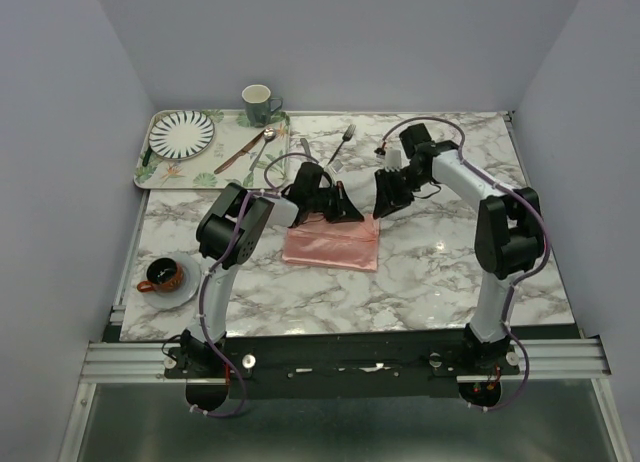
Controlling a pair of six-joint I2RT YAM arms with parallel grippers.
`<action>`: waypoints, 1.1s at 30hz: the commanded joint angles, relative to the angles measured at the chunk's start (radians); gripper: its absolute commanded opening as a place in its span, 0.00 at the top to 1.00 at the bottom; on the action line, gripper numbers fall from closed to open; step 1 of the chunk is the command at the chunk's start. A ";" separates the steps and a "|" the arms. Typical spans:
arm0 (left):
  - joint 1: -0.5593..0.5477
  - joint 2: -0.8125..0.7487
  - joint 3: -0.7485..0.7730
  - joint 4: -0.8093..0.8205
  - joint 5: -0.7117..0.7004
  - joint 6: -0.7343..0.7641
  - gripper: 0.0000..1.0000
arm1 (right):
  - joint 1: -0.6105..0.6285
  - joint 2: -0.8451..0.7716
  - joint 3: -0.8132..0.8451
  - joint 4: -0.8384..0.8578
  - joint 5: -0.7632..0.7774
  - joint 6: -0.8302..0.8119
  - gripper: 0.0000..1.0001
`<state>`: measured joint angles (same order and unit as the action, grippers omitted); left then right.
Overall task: Fold the napkin into a case and place the utensils inside
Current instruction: Smooth out the 2/3-rectangle-folded napkin at the center of the board.
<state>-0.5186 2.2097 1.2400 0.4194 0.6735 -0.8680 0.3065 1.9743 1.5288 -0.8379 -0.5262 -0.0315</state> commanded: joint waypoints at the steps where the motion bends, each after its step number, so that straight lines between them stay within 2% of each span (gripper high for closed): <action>1: -0.006 0.027 -0.042 -0.064 -0.057 0.073 1.00 | -0.001 -0.040 0.013 0.002 -0.171 0.011 0.62; 7: -0.006 0.018 -0.054 -0.064 -0.064 0.081 0.99 | -0.001 0.047 0.010 0.036 -0.233 0.094 0.64; 14: -0.003 0.016 -0.053 -0.071 -0.051 0.087 0.98 | -0.006 0.135 -0.035 0.071 -0.140 0.127 0.68; 16: -0.001 0.012 -0.053 -0.064 -0.032 0.084 0.93 | -0.006 0.162 -0.044 0.071 -0.115 0.136 0.68; 18: 0.008 -0.016 -0.079 0.023 0.029 0.063 0.88 | -0.006 0.178 -0.053 0.069 -0.083 0.136 0.69; 21: 0.034 -0.080 -0.114 0.137 0.112 0.009 0.72 | -0.009 0.193 -0.070 0.063 -0.040 0.145 0.71; 22: 0.051 -0.094 -0.120 0.156 0.130 -0.012 0.64 | -0.010 0.193 -0.084 0.062 -0.017 0.147 0.72; 25: 0.068 -0.156 -0.154 0.222 0.185 -0.081 0.56 | -0.010 0.196 -0.090 0.062 0.005 0.150 0.74; 33: 0.117 -0.145 -0.218 0.170 0.205 -0.057 0.56 | -0.010 0.202 -0.081 0.060 0.023 0.151 0.76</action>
<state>-0.4244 2.0525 1.0630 0.5858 0.8284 -0.9272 0.3008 2.1372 1.4780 -0.7780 -0.6514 0.1387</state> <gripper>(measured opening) 0.444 0.242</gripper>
